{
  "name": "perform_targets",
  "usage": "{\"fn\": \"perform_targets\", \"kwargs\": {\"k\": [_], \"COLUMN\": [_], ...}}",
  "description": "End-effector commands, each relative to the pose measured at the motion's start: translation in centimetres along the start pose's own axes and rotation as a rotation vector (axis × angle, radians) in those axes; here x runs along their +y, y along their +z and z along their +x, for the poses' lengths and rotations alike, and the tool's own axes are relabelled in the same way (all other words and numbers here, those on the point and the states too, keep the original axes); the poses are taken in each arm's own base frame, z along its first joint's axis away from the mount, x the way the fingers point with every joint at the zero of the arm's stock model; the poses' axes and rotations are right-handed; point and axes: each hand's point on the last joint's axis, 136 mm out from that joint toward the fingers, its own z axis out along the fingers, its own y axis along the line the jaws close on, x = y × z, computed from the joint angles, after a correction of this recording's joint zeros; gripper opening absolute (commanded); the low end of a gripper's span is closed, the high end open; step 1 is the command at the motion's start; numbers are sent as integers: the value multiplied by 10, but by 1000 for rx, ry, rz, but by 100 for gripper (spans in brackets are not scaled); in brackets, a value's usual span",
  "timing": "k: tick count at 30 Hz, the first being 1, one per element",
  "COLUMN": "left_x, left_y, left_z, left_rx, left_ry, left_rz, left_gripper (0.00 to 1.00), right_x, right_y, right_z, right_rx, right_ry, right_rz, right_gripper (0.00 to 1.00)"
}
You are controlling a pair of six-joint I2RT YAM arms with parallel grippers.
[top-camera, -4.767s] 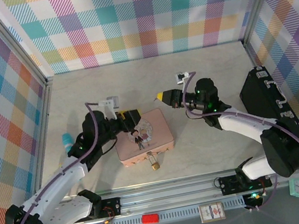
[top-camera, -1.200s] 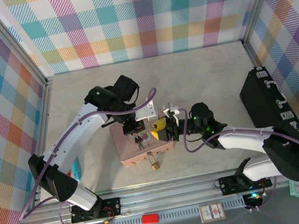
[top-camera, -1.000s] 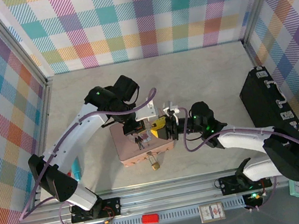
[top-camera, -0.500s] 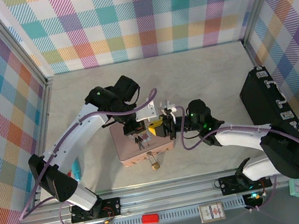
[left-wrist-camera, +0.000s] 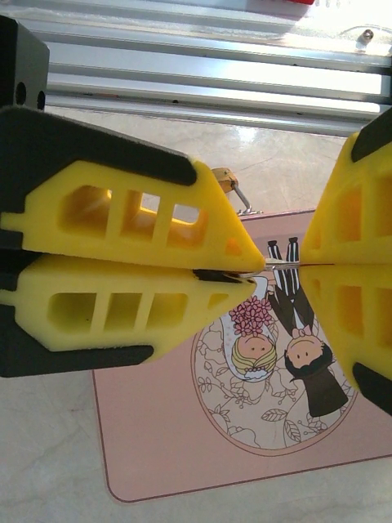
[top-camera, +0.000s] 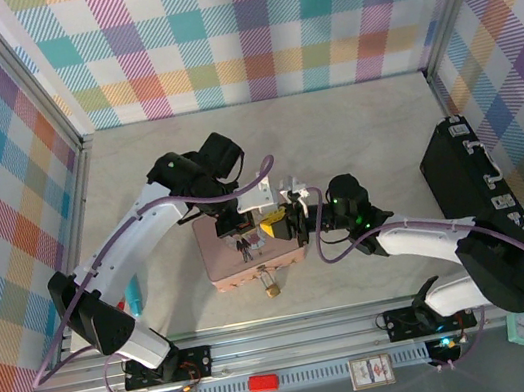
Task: Unlock the padlock with the key
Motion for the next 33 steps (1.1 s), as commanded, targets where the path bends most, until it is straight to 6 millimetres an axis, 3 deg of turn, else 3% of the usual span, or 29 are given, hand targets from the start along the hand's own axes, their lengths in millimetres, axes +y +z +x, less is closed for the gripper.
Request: {"fn": "perform_targets", "kwargs": {"k": [1,9,13,21,26,29,33], "left_x": [-10,-5,7,37,61,69,62], "left_y": [-6,-5,-3,-24,-55,-72,-80], "left_z": [0,-2,-2,-19,-33,-21,21], "left_rx": [-10,-15,-16,-163,-353,-432,-399], "left_ry": [29,31,25,-20,-228,-425,-718], "left_rz": [7,-17,-88,-320,-481,-571,-631], "left_gripper": [0,0,0,28,37,41,49], "right_x": [9,10,10,-2,-17,-24,-38], "right_y": [1,-1,-3,-10,-23,-35,-60], "right_z": [-10,-11,-11,-7,-3,-4,-4], "right_rx": [-8,-6,1,27,56,60,65], "right_ry": [-34,-25,-8,41,84,116,172], "right_rz": [-27,-19,-10,91,217,305,473], "right_gripper": [9,1,0,0,0,0,0]}}
